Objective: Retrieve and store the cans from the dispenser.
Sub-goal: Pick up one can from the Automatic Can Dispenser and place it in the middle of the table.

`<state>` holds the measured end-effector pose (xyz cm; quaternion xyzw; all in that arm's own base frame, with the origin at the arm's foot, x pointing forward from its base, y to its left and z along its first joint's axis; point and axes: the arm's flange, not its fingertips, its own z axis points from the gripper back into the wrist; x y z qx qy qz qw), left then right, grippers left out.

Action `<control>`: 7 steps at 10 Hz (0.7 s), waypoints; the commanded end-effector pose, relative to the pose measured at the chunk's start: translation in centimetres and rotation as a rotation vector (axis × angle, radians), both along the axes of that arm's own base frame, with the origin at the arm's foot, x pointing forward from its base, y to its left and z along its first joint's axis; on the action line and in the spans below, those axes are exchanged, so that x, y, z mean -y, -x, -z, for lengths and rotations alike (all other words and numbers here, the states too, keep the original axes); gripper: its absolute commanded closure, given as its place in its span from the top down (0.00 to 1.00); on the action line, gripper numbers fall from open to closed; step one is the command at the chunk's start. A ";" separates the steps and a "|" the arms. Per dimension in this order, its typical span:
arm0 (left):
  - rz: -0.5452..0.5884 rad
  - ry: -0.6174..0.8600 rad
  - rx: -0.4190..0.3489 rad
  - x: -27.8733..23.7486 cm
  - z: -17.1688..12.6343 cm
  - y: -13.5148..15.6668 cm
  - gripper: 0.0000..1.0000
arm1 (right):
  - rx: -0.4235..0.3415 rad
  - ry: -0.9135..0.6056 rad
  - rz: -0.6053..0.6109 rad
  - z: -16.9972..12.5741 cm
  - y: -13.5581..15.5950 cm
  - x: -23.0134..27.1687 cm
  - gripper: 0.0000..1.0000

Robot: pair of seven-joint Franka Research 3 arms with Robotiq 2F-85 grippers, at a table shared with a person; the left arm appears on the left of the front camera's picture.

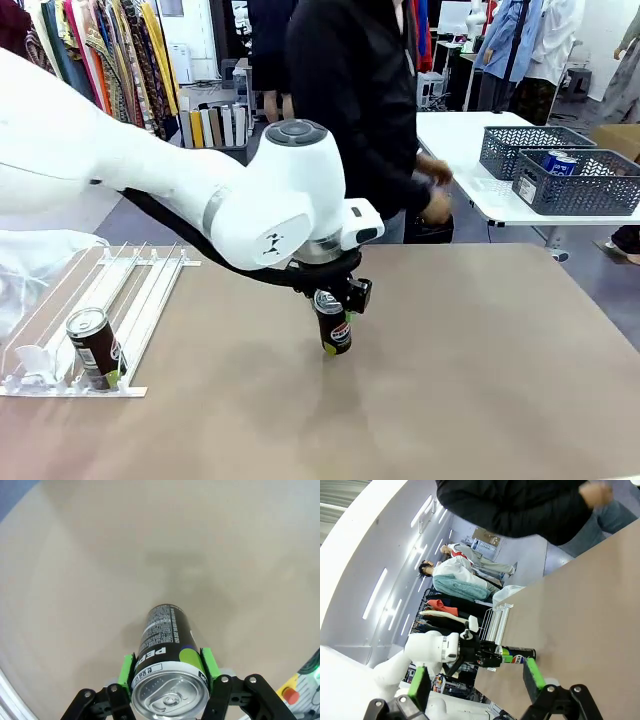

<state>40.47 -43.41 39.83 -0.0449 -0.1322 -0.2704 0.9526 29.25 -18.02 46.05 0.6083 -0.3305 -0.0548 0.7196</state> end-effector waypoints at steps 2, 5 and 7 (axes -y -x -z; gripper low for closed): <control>-0.063 -0.037 0.006 1.4 -1.0 -1.4 0.00 | 0.014 -0.017 0.006 -0.4 -0.2 0.0 1.00; -0.063 -0.053 0.000 1.5 -0.7 -1.3 0.00 | 0.014 -0.017 0.006 -0.4 -0.2 0.0 1.00; -0.051 -0.052 0.011 1.6 -0.6 -1.2 0.71 | 0.014 -0.017 0.006 -0.4 -0.2 0.0 1.00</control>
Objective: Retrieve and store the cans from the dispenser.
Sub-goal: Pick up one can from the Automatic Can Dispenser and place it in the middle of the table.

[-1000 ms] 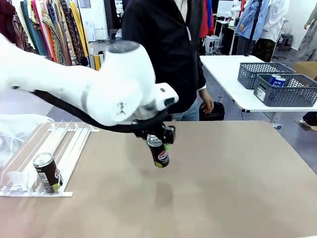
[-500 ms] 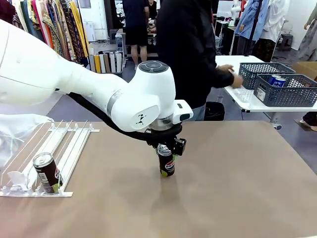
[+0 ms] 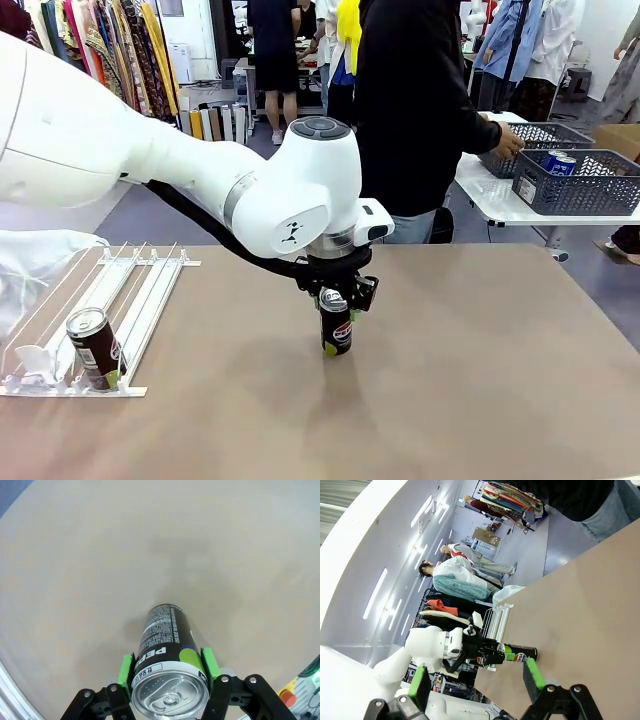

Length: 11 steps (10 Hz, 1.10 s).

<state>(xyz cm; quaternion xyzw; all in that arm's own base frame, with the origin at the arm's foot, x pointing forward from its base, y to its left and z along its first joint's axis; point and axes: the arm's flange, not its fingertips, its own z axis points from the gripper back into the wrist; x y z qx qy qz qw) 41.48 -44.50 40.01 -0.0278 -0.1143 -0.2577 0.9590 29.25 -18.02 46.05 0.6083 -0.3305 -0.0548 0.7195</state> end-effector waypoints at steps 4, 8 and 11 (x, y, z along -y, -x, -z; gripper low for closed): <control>-0.041 0.030 0.100 -0.6 -2.1 0.2 1.00 | 0.014 -0.017 0.006 -0.4 -0.2 0.0 1.00; -0.083 0.086 0.223 -7.0 -11.6 3.7 1.00 | 0.014 -0.017 0.006 -0.4 -0.2 0.0 1.00; -0.115 0.363 0.009 -19.2 -17.8 3.1 1.00 | 0.014 -0.017 0.006 -0.4 -0.2 0.0 1.00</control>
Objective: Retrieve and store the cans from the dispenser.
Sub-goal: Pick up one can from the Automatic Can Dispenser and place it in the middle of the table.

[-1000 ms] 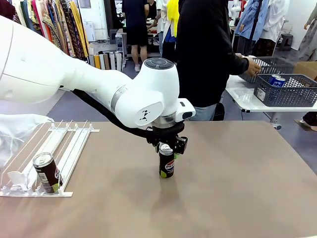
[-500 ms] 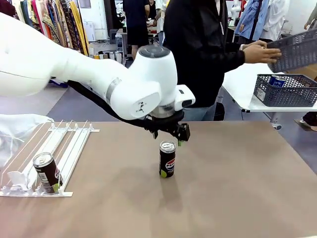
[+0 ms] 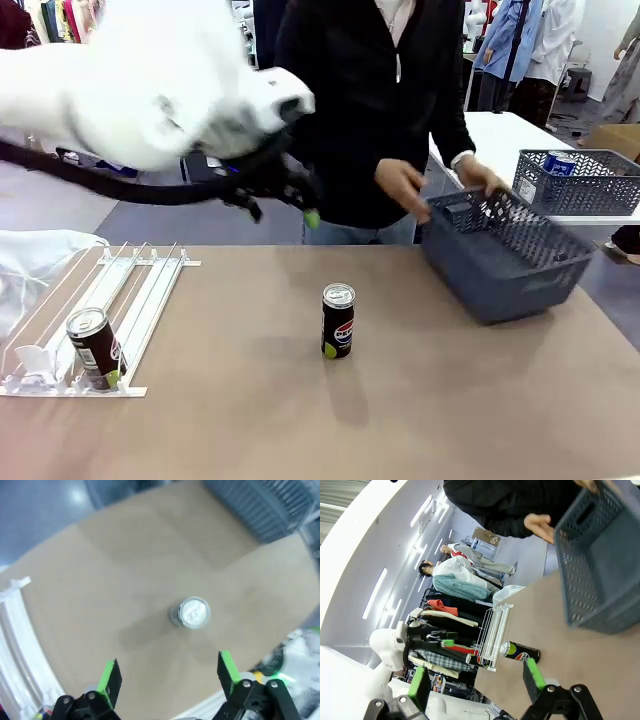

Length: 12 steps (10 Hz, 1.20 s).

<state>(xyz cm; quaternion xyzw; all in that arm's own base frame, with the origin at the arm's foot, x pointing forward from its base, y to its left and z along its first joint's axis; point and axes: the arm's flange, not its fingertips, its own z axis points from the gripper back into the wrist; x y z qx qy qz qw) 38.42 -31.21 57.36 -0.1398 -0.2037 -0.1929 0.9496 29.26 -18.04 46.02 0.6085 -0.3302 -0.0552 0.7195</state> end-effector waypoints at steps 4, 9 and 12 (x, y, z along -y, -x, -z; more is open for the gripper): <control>-0.259 0.499 -0.148 -28.6 -2.5 1.0 1.00 | 0.015 -0.016 0.006 -0.5 -0.2 -0.1 1.00; -0.260 0.922 -0.203 -42.2 5.1 4.1 1.00 | 0.015 -0.016 0.006 -0.5 -0.2 -0.1 1.00; -0.343 0.917 -0.194 -43.2 4.5 4.8 1.00 | 0.015 -0.016 0.006 -0.5 -0.2 -0.1 1.00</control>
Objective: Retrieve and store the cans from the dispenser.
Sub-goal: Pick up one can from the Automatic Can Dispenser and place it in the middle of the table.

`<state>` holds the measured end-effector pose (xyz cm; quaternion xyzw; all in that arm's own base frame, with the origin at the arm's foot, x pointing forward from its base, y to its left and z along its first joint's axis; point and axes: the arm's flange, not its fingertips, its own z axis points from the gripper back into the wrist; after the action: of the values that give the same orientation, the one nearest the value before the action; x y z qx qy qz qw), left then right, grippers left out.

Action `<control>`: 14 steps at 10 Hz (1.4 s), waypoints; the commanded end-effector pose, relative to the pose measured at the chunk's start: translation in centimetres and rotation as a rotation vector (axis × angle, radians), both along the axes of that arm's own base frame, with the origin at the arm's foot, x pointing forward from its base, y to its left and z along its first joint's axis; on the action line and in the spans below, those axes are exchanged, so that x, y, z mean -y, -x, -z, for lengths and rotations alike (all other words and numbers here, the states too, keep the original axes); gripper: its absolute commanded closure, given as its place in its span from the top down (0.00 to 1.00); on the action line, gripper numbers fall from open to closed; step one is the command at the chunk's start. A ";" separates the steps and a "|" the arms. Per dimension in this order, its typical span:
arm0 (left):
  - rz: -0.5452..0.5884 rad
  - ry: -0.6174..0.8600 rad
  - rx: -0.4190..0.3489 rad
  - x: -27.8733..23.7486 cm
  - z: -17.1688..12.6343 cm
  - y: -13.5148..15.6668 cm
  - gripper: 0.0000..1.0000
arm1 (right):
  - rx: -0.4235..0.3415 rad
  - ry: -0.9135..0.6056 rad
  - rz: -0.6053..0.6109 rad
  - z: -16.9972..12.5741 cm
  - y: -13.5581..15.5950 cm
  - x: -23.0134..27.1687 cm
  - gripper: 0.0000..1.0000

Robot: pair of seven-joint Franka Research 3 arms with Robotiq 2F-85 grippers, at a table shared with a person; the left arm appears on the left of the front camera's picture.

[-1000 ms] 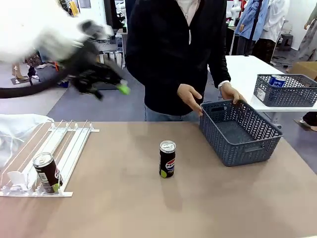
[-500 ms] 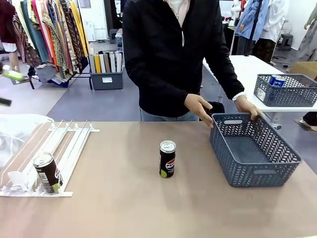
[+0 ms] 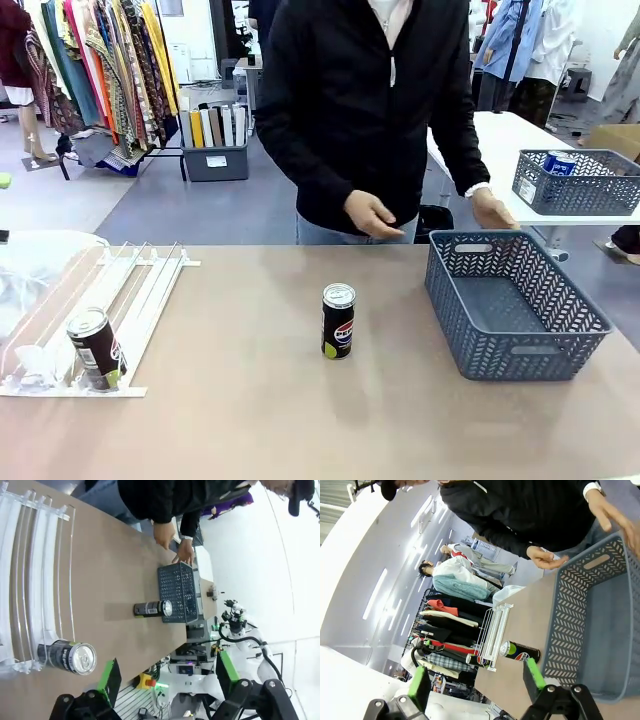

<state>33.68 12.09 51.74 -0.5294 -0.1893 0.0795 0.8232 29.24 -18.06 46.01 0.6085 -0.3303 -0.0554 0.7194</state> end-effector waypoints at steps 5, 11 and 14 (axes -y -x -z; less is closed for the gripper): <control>-0.027 -0.005 0.004 0.1 -1.1 0.1 1.00 | 0.015 -0.016 0.006 -0.5 -0.2 -0.1 1.00; 0.096 -0.110 0.011 1.6 -1.3 -0.2 1.00 | 0.015 -0.016 0.006 -0.5 -0.2 -0.1 1.00; 0.324 -0.586 -0.175 8.1 -0.8 -0.7 1.00 | 0.015 -0.016 0.006 -0.5 -0.2 -0.1 1.00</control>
<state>34.34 5.20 51.87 -0.3533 -0.0780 -0.0181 0.9321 29.24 -18.05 46.02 0.6085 -0.3303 -0.0552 0.7194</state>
